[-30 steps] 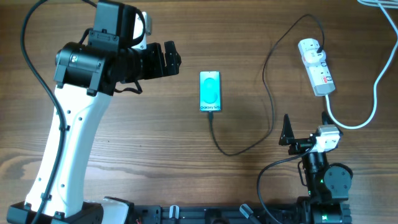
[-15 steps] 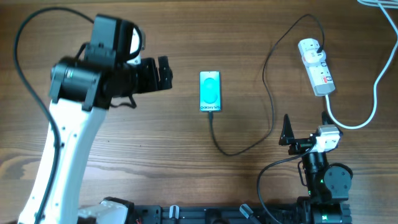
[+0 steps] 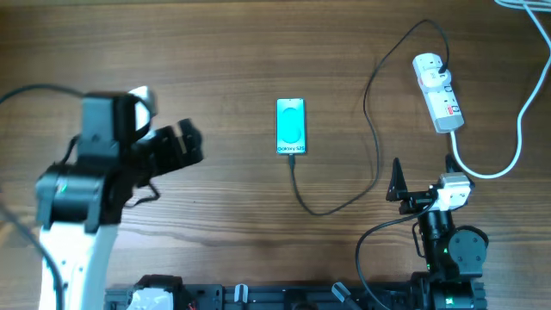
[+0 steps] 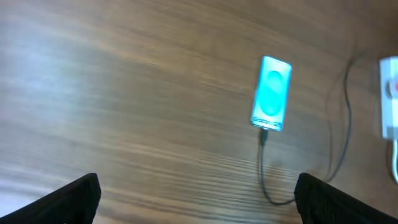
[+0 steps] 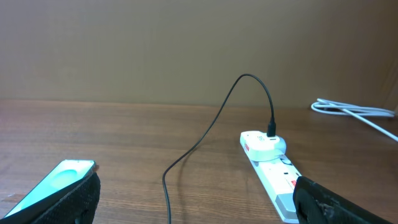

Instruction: Plug charger to phone and switch on socket

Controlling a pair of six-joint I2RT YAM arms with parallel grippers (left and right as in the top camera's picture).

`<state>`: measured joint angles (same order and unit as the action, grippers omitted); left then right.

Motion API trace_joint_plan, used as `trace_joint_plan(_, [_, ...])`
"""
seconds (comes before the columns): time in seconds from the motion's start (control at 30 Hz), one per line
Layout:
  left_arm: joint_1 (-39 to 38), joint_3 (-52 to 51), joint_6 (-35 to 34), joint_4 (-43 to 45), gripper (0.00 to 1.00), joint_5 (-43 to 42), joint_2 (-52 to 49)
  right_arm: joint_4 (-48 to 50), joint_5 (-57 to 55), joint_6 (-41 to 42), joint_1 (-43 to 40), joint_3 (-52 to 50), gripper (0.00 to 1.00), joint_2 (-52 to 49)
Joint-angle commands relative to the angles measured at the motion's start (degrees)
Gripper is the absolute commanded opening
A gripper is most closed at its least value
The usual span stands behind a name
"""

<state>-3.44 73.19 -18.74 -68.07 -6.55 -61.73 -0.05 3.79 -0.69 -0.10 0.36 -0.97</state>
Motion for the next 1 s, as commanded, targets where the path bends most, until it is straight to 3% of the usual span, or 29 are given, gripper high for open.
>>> trace_joint_plan(0.0, [4.9,-6.3,0.3,0.3,1.0,-1.6,5.2,0.0,-0.6,0.8,-0.2,-0.1,1.0,0.8])
trace_joint_plan(0.53, [8.3,-32.2,0.3,21.4,1.0,-5.6,26.0,0.0,-0.6,0.8,-0.2,-0.1,1.0,0.8])
trace_joint_plan(0.97, [8.4,-43.3,0.3,26.9,1.0,-5.6,46.6,0.0,-0.6,0.8,-0.2,-0.1,1.0,0.8])
